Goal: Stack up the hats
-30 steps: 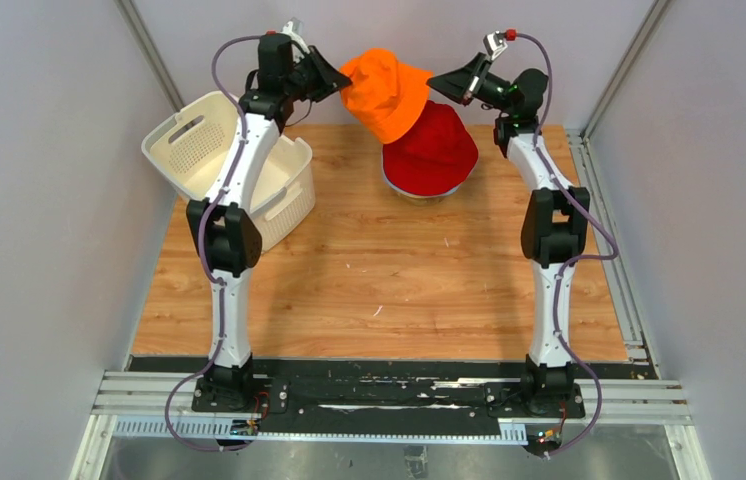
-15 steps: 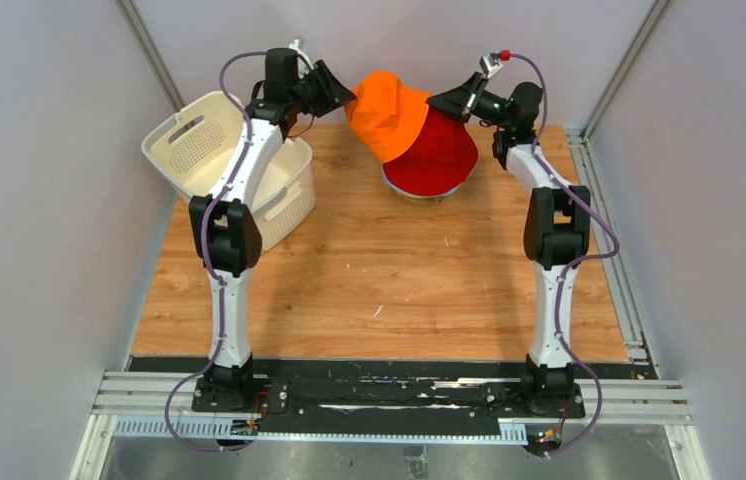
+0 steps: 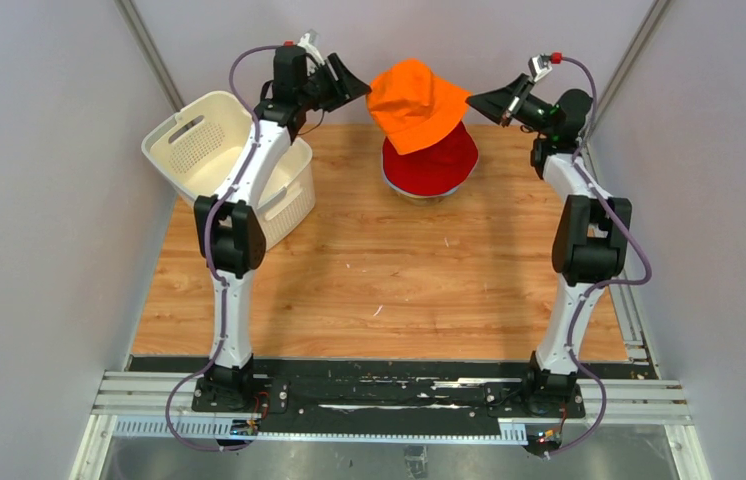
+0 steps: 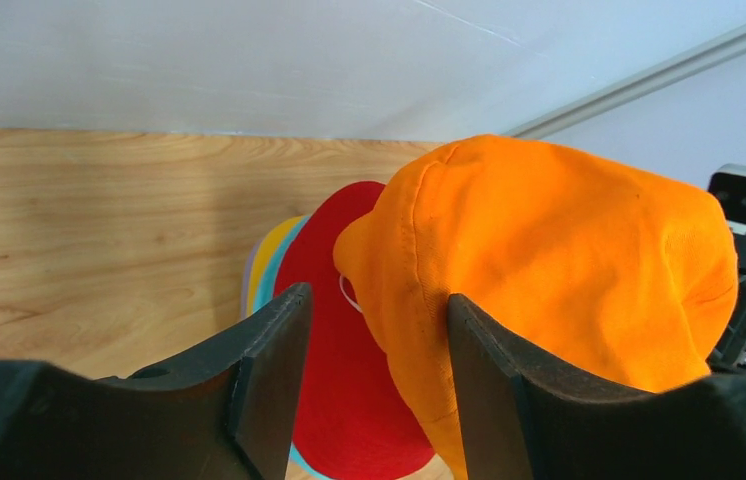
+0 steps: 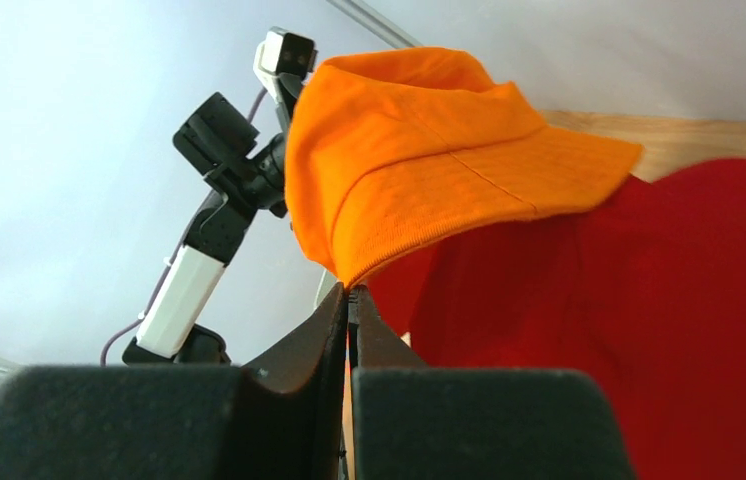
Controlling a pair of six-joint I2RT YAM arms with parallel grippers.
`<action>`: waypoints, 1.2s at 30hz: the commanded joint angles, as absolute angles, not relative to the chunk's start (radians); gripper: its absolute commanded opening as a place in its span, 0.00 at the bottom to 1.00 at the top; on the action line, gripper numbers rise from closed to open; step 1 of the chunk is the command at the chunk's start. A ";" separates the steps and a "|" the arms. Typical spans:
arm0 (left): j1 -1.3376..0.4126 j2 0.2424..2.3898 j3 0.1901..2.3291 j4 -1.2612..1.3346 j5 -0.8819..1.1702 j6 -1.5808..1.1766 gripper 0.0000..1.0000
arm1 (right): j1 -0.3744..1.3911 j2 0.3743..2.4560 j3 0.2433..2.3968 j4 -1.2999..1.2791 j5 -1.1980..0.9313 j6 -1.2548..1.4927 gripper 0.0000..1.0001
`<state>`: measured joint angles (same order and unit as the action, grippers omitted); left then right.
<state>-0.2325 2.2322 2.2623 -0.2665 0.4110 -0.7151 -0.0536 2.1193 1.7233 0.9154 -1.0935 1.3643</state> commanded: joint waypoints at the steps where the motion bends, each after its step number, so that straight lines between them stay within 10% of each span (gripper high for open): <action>1: -0.241 2.194 2.278 -0.228 0.422 -0.708 0.57 | -0.105 2.036 1.612 1.001 -1.117 1.338 0.01; 36: -0.321 2.231 2.336 -0.130 0.548 -0.729 0.68 | -0.181 2.082 1.533 1.081 -1.135 1.366 0.01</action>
